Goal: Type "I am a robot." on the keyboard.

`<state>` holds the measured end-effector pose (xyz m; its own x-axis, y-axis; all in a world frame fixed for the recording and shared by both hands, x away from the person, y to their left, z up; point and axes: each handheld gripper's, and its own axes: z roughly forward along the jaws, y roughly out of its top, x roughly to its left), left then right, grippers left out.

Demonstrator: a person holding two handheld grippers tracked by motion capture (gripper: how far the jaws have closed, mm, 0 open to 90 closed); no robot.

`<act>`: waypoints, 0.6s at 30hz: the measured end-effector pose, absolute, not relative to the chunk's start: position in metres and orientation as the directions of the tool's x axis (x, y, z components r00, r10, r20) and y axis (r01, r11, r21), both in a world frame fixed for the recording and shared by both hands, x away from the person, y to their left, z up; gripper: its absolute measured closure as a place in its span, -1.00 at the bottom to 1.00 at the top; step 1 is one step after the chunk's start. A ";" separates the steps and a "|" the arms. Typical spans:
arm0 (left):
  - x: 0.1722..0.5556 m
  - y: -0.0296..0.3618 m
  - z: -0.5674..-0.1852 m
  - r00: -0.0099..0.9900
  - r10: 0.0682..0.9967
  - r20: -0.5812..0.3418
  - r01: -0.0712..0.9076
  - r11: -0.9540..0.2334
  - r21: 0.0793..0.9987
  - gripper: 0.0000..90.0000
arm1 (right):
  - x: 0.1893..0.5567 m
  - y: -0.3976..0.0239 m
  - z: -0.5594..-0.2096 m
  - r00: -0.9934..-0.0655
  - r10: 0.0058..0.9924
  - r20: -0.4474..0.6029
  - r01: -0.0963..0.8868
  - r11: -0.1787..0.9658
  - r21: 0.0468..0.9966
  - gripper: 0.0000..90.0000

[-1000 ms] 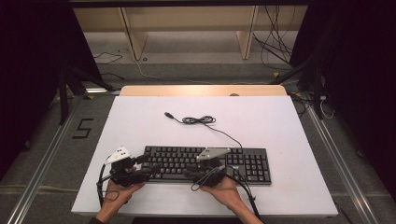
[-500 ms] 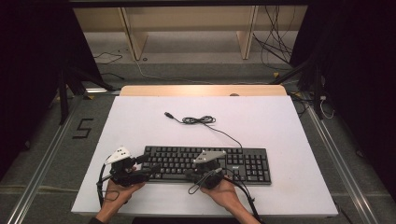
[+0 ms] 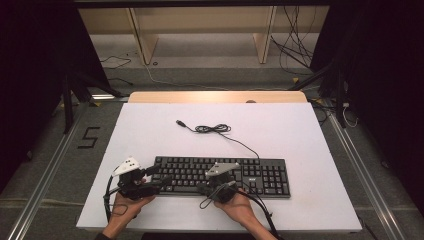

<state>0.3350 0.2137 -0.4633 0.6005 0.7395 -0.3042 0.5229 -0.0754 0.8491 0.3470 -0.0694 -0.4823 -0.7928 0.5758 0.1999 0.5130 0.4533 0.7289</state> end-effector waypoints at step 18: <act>0.335 0.214 -0.464 0.598 0.742 -0.302 0.523 -0.076 0.849 -0.38 | 0.347 -0.073 -0.480 -0.780 0.580 0.236 0.531 0.413 0.740 0.85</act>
<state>0.3355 0.2142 -0.4635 0.5984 0.7423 -0.3015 0.5226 -0.0764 0.8492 0.3465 -0.0726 -0.4798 -0.7798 0.5796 0.2365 0.5314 0.4131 0.7396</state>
